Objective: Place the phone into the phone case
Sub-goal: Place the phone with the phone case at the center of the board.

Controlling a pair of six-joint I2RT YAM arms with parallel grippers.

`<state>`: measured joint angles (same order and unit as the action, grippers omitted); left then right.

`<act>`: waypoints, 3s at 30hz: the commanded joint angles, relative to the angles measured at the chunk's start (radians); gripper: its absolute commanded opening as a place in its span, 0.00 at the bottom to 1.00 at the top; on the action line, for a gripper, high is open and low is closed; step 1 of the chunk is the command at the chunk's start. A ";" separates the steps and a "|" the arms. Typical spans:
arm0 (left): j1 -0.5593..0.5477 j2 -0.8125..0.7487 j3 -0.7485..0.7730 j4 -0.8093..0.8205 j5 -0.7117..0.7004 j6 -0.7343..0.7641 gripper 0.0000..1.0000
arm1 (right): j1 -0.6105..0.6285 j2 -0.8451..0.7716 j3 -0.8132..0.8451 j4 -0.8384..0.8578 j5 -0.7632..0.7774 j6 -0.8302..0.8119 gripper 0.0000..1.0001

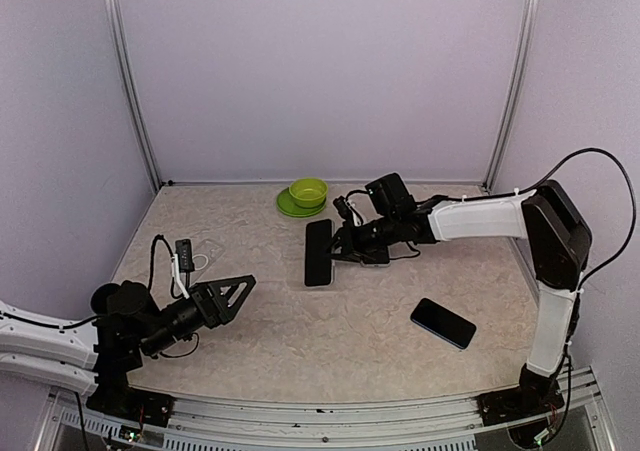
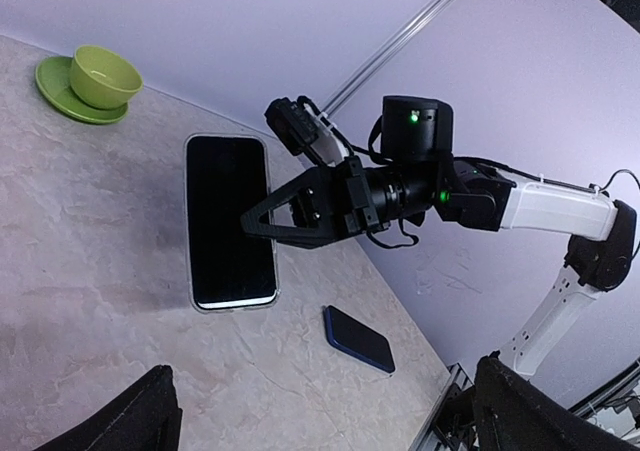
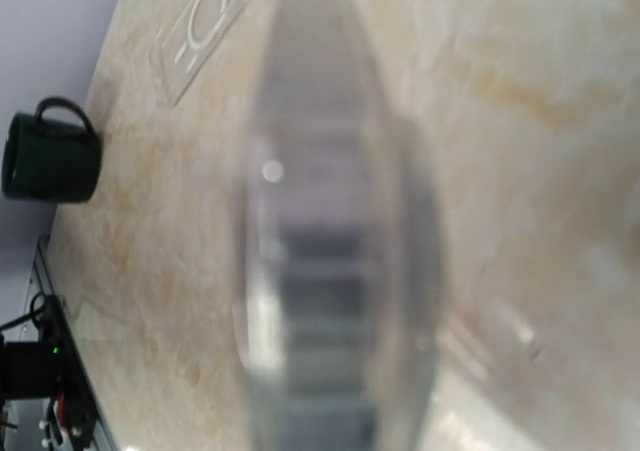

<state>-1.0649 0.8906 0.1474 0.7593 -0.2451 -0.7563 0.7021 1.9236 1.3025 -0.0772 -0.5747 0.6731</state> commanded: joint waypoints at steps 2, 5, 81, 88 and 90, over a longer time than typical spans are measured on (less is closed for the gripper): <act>-0.015 0.000 -0.014 0.001 -0.019 -0.008 0.99 | -0.045 0.075 0.088 -0.036 -0.050 -0.031 0.00; -0.019 0.008 -0.016 0.008 -0.017 -0.014 0.99 | -0.064 0.113 0.132 -0.055 -0.066 -0.036 0.00; -0.034 0.122 -0.014 0.093 -0.049 -0.029 0.99 | -0.234 0.553 0.672 -0.428 -0.106 -0.149 0.25; -0.035 0.138 -0.014 0.105 -0.051 -0.029 0.99 | -0.235 0.532 0.660 -0.449 -0.076 -0.155 0.36; -0.034 0.142 -0.012 0.112 -0.050 -0.029 0.99 | -0.235 0.526 0.658 -0.455 -0.068 -0.158 0.37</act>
<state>-1.0946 1.0225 0.1253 0.8246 -0.2787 -0.7887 0.4763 2.4573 1.9469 -0.5037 -0.6830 0.5343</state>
